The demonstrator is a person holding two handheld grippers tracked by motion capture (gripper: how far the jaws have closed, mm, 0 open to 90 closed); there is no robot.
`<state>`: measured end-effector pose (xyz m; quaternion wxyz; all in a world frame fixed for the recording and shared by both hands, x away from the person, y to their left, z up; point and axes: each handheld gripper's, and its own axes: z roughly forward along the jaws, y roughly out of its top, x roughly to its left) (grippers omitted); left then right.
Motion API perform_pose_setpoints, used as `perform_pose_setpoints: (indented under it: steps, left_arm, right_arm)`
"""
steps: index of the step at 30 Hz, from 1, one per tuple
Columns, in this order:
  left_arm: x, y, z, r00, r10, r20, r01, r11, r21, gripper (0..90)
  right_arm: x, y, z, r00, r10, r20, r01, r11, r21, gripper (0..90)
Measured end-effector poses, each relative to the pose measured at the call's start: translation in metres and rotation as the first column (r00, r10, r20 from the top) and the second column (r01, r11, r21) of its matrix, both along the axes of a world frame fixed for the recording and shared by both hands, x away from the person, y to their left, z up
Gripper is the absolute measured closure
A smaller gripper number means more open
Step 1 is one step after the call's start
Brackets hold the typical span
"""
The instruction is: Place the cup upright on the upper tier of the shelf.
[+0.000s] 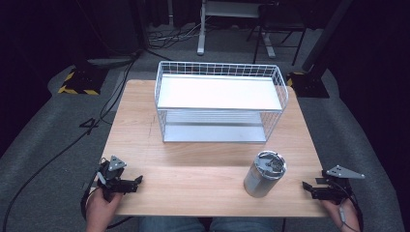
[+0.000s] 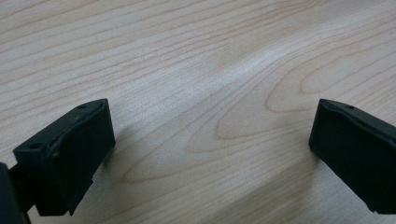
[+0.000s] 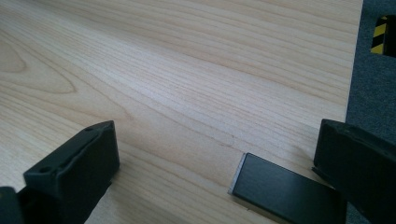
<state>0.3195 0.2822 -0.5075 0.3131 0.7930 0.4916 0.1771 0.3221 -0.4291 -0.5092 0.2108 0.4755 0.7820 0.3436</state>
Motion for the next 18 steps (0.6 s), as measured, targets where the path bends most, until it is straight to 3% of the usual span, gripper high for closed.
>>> perform_pose_setpoints:
  steps: [18]
  left_arm:
    - [0.0037, -0.0008, 0.0002, 1.0000, 0.007, -0.002, -0.007, 1.0000, 0.000, 0.6]
  right_arm:
    - [0.0001, 0.0000, 0.0001, 1.0000, 0.000, -0.001, 0.000, 1.000, 0.000, 0.4]
